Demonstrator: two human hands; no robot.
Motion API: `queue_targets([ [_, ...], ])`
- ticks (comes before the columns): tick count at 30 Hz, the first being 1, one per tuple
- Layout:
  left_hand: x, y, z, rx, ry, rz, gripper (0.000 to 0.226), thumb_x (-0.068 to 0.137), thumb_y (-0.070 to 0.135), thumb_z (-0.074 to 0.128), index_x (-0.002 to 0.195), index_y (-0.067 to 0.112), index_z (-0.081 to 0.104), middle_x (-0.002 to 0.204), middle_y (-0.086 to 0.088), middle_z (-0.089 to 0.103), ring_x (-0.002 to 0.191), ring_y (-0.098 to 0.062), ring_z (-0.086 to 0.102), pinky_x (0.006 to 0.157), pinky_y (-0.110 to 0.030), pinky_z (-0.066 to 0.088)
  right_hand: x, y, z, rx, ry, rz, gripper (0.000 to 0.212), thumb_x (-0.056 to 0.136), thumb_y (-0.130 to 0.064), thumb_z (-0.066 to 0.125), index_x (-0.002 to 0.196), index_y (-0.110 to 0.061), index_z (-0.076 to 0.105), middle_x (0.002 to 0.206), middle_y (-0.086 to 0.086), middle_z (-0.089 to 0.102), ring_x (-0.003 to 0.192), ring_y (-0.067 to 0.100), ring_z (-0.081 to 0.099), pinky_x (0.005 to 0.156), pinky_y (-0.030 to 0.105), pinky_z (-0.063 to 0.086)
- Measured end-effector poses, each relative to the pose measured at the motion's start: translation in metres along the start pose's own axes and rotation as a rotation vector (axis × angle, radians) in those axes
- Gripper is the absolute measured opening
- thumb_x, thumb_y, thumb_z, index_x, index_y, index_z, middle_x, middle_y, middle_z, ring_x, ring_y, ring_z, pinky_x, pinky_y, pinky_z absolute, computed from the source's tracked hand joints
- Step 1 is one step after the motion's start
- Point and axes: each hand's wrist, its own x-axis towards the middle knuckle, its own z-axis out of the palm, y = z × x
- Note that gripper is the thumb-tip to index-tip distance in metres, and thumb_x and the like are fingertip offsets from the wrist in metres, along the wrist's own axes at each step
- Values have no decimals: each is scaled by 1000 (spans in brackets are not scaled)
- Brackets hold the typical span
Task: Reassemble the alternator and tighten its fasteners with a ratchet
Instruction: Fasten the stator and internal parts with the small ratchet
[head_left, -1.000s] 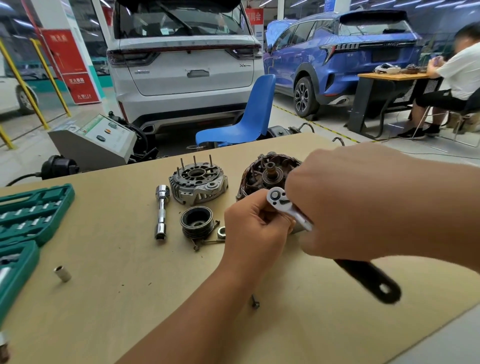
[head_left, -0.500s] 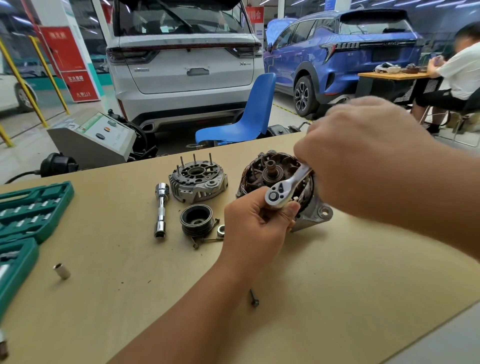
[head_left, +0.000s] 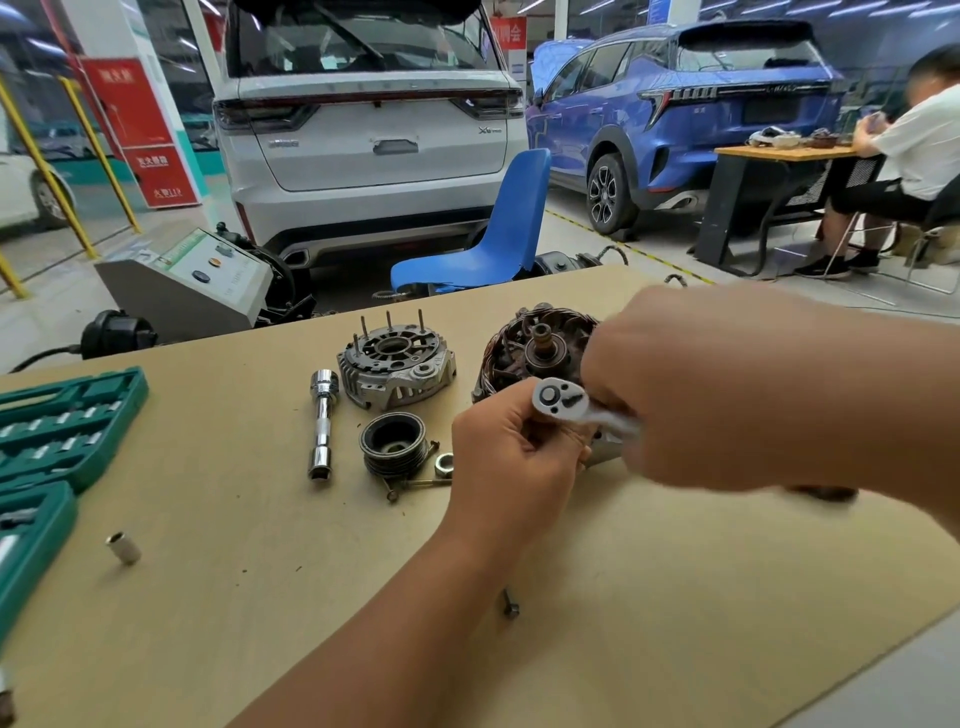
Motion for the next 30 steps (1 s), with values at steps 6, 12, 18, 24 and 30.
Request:
queue_targets([
  [6, -2, 2, 0, -59, 1, -60, 12, 88, 15, 69, 80, 22, 73, 69, -7, 69, 62, -31, 66, 58, -54, 57, 0, 4, 3, -34, 116, -35, 26, 85, -43, 54, 68, -30, 40, 71, -13, 42, 60, 3, 47, 51, 17, 42],
  [12, 0, -1, -2, -86, -23, -101, 15, 91, 6, 74, 88, 21, 74, 71, -8, 71, 63, -24, 68, 60, -48, 61, -2, 8, 1, -183, 266, 56, 5, 79, -31, 56, 76, -27, 54, 74, -10, 54, 73, 18, 54, 75, 35, 42],
  [18, -2, -2, 0, -107, -23, -74, 9, 89, 12, 67, 84, 11, 74, 75, -17, 71, 66, -38, 64, 60, -51, 56, 4, 2, 6, 108, -86, 124, 15, 98, -34, 48, 100, -36, 63, 76, -7, 39, 74, 17, 52, 56, 17, 39],
  [24, 0, -1, -1, -98, -14, -89, 5, 87, 20, 72, 87, 24, 74, 71, -7, 72, 62, -25, 67, 61, -50, 61, -6, 1, -5, -132, 258, 87, 17, 80, -30, 55, 68, -23, 45, 69, -7, 50, 62, 18, 51, 63, 30, 38],
  [30, 0, -3, -2, -92, -27, -74, 20, 88, 12, 69, 80, 30, 74, 68, -4, 70, 62, -22, 65, 57, -41, 59, -8, 1, 0, -179, 148, 36, 16, 76, -30, 55, 68, -23, 43, 66, -9, 47, 62, 17, 46, 64, 30, 28],
])
